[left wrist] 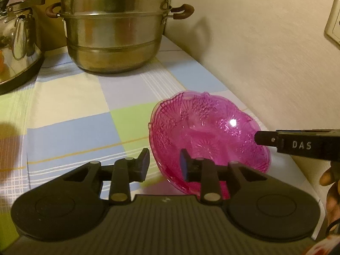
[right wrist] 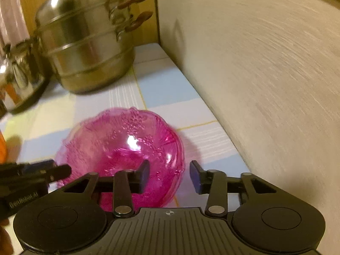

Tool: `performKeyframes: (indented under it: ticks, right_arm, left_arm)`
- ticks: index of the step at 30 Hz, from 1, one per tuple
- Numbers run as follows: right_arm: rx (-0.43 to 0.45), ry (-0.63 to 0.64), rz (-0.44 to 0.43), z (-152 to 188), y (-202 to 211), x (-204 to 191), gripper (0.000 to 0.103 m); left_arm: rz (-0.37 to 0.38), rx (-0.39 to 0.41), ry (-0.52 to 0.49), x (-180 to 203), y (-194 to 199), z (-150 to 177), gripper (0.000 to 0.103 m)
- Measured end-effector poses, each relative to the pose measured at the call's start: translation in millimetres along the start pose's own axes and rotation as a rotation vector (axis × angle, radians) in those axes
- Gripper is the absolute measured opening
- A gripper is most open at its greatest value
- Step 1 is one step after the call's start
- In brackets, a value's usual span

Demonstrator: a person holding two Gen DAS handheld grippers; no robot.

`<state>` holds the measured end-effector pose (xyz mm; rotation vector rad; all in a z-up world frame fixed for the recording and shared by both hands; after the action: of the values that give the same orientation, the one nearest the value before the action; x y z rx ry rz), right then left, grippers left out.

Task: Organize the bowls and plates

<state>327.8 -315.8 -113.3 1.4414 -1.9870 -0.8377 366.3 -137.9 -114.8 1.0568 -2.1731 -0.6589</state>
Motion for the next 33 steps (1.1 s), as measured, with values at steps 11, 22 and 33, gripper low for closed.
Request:
performKeyframes:
  ticks: [11, 22, 33]
  right_arm:
    - [0.016, -0.031, -0.010, -1, 7, 4, 0.042]
    - [0.042, -0.070, 0.000, -3, 13, 13, 0.042]
    - [0.047, -0.078, -0.006, -3, 20, 12, 0.042]
  left_arm:
    - [-0.012, 0.040, 0.042, -13, 12, 0, 0.027]
    - [-0.015, 0.040, 0.074, -25, 8, 1, 0.023]
    - [-0.012, 0.064, 0.068, -19, 21, 0, 0.022]
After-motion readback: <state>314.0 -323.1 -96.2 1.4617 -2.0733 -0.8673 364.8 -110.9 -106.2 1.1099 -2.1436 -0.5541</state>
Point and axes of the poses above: each gripper's, at about its wrist camera, not at the fingertips, and y roughly against the way its jaws point, x to its right, z to its underside, the point moved 4 cm from there along -y, roughly the way its jaws point, and after that the axes turned 13 degrees about z, right-handed, at the moved point
